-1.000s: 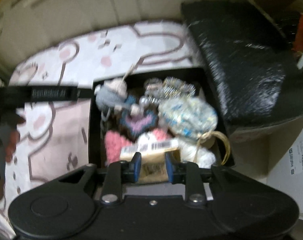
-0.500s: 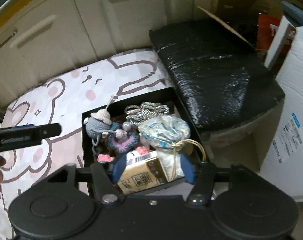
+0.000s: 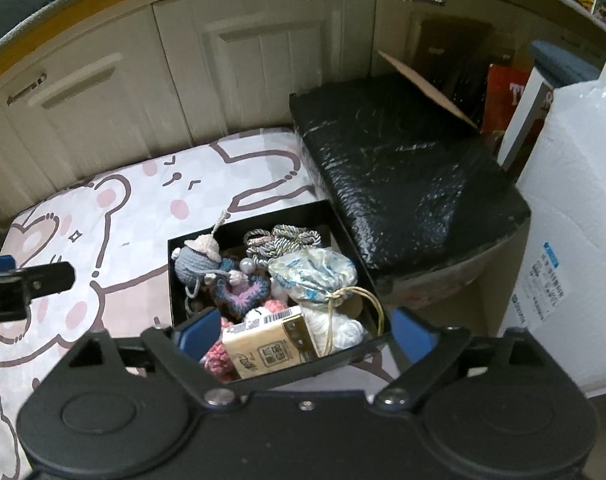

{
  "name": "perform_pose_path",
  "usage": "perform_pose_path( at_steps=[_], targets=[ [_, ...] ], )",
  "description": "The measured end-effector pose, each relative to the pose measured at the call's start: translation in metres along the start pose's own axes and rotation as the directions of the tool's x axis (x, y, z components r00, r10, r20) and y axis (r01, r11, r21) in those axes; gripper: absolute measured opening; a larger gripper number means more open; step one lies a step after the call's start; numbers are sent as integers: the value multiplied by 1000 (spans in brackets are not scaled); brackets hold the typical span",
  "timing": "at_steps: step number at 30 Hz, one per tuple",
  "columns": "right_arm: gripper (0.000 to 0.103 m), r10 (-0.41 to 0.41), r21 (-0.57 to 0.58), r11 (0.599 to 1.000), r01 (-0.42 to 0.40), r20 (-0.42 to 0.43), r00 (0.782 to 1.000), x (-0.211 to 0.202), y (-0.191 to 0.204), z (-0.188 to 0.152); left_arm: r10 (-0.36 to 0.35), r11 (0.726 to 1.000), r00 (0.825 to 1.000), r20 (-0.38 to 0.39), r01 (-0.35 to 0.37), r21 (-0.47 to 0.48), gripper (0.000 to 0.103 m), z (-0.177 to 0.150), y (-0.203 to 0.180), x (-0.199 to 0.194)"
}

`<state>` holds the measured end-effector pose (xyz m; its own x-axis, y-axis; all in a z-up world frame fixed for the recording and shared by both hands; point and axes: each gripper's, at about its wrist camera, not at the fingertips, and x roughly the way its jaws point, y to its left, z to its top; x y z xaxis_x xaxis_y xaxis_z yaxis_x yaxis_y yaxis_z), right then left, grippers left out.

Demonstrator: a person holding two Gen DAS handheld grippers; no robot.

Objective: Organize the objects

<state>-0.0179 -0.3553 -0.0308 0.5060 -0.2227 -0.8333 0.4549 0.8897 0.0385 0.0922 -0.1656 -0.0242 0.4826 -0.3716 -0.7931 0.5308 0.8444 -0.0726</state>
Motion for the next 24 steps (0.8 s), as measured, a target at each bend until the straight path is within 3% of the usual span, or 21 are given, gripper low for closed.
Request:
perform_pose_path(
  at_steps=[4,8,20,24],
  targets=[
    [103,-9,-18,1000,10,31,999,-17,5,-6,-9,1000,999,33,8,17,103,-6,-4,-23],
    [103,-6,-22,1000,7,58,998,-34,4,-12,23,999,999,48,-25,40,103,-15,-11,-44],
    [103,-14,-14,1000,15,106,994,-83,-6,-39,-16,1000,999,51,15,13,103,-45,-7,-81],
    [103,-27,-25,999,30,109,994,-93,-4,-50,11,1000,999,45,-11,-1,103,-55,-7,-88]
  ],
)
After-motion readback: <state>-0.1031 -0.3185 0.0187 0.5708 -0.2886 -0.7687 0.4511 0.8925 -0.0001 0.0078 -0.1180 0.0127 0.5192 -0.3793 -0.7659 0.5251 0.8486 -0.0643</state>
